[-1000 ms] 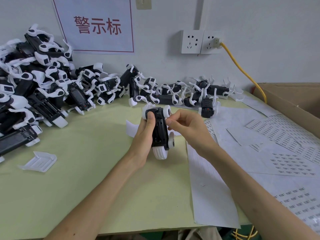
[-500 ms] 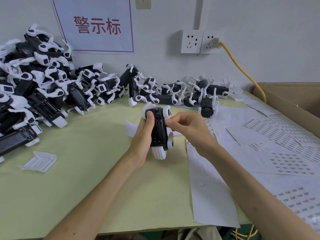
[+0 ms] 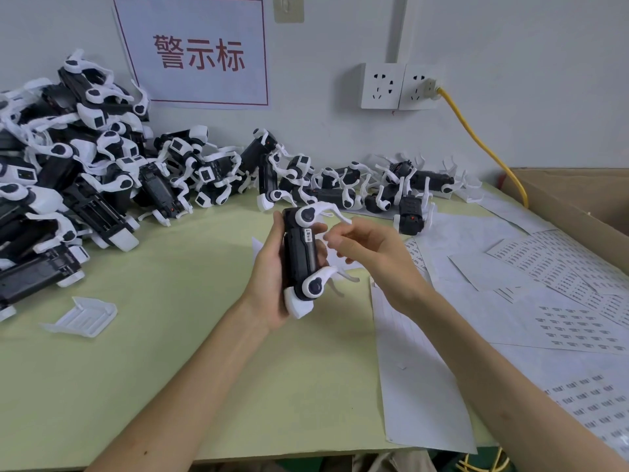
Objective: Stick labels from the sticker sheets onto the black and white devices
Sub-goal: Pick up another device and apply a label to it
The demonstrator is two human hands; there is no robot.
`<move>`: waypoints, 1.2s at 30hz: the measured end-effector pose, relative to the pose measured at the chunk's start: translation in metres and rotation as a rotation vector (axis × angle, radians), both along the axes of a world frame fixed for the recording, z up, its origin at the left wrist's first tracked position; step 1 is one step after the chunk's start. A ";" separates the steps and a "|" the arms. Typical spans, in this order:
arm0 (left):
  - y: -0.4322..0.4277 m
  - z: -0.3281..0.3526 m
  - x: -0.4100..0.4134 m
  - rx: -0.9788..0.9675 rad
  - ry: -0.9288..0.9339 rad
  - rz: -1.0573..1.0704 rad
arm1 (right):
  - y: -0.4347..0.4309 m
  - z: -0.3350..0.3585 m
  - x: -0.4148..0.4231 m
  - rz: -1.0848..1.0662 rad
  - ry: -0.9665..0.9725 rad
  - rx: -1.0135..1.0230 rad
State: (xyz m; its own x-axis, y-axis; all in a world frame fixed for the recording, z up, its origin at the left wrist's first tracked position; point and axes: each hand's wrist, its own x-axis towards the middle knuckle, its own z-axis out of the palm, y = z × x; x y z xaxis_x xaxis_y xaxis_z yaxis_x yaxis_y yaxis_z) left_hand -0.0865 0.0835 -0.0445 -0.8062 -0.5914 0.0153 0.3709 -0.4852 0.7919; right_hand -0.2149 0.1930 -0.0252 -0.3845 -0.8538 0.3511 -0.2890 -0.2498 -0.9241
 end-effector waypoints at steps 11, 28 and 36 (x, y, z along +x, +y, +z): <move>0.010 -0.002 -0.002 -0.105 -0.052 -0.111 | -0.001 -0.003 0.007 -0.011 0.011 -0.006; 0.008 -0.006 -0.001 -0.161 -0.028 -0.133 | -0.002 -0.005 -0.004 0.098 -0.079 -0.040; 0.011 -0.006 -0.004 -0.108 -0.061 -0.100 | -0.003 -0.006 0.001 0.087 -0.069 -0.034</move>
